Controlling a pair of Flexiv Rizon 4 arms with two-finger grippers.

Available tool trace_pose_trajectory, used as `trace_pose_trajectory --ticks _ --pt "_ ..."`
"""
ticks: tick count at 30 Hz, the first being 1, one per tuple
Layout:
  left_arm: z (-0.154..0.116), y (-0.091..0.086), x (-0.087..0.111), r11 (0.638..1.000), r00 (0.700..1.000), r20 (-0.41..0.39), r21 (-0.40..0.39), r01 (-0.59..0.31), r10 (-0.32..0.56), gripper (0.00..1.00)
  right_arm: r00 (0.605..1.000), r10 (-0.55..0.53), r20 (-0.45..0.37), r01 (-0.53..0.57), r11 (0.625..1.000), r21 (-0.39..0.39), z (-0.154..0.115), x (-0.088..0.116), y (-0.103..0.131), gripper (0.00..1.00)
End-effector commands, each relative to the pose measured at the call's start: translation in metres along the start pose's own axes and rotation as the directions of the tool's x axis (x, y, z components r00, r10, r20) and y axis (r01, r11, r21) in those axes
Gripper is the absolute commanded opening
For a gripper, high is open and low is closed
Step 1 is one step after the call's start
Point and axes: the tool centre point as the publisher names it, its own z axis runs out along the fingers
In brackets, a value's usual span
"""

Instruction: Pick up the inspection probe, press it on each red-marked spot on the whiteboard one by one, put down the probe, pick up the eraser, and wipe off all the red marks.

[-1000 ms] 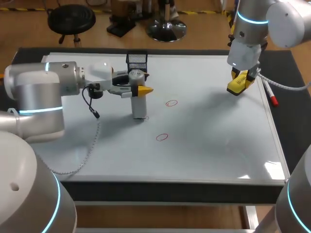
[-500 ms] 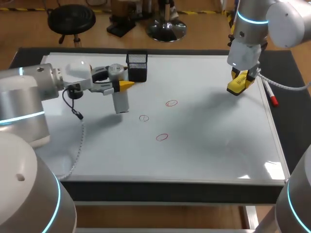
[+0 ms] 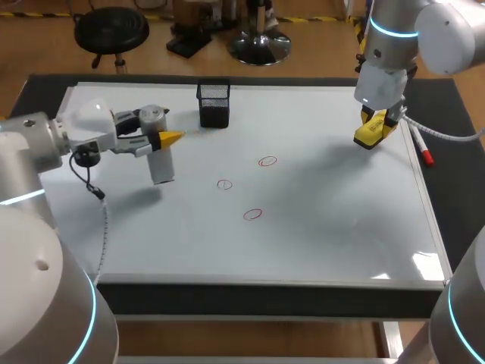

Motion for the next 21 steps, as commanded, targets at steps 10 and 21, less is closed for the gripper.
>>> trace_pose_trajectory --ticks 10,21 --pt "-0.054 0.005 0.002 1.0 0.988 0.153 -0.023 0.004 -0.001 0.0 1.0 -0.001 -0.002 0.001 1.0 0.002 -0.001 0.0 -0.001 0.0" --pt "-0.077 0.011 -0.013 1.0 0.973 0.232 -0.031 0.005 0.003 0.0 1.0 -0.001 -0.002 0.001 1.0 0.002 -0.001 0.0 -0.001 0.0"
